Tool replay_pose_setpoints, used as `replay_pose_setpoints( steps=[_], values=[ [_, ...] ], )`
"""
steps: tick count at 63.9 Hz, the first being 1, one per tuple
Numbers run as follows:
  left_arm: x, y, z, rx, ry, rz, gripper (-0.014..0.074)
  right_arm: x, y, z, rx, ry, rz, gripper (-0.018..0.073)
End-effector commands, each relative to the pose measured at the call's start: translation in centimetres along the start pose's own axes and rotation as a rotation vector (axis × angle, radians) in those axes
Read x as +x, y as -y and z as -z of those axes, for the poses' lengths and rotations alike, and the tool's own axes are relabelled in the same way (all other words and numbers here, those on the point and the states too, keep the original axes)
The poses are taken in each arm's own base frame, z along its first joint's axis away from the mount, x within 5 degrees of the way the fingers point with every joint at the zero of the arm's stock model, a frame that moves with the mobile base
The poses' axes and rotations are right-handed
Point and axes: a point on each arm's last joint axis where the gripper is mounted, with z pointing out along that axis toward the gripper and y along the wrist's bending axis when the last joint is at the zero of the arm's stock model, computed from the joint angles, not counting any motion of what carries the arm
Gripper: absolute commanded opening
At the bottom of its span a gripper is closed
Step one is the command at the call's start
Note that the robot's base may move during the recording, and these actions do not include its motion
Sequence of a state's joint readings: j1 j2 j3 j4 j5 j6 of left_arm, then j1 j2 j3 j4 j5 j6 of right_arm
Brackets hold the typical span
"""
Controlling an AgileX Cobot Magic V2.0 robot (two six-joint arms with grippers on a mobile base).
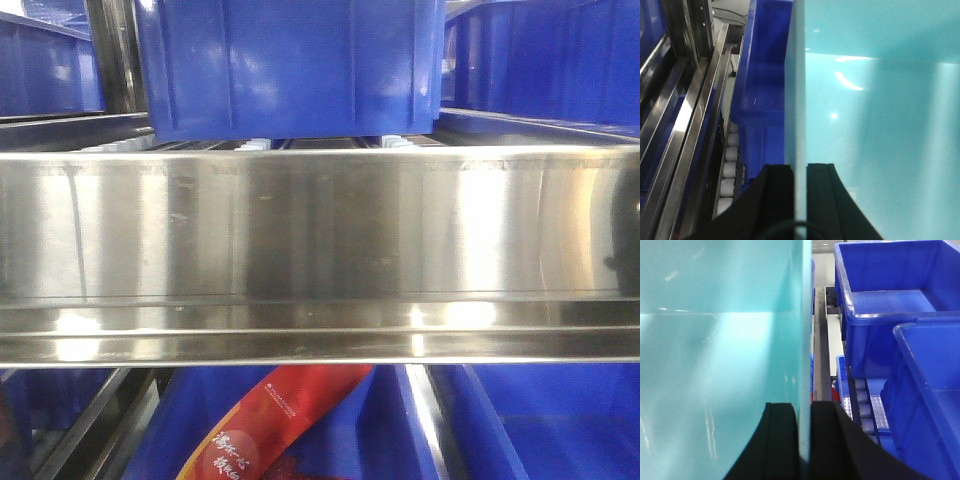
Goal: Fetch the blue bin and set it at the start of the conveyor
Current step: 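Lift the turquoise bin with both grippers and pull it off the shelf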
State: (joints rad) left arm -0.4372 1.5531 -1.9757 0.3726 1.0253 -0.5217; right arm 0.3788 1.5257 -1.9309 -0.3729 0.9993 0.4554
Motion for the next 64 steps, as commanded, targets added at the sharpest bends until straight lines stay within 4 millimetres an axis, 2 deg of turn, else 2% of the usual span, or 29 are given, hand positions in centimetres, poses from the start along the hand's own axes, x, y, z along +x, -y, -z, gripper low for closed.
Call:
replay_pose_setpoints(
  steps=[1,8,64],
  values=[
    [-1.06,-0.11,1.55,0.024,0.084,-0.006,-0.0111,-0.84,0.52,0.80,0.020,0.065,0.027,-0.0162],
    [-1.06,-0.11,1.55,0.022,0.084,-0.049,-0.0111,-0.84,0.52,0.80,0.020,0.065,0.027,-0.0162],
    [-1.09,-0.09,1.55,0.024,0.088,-0.049,-0.0111,-0.82,0.53,0.80,0.020,0.063,0.027,-0.0162]
  ],
)
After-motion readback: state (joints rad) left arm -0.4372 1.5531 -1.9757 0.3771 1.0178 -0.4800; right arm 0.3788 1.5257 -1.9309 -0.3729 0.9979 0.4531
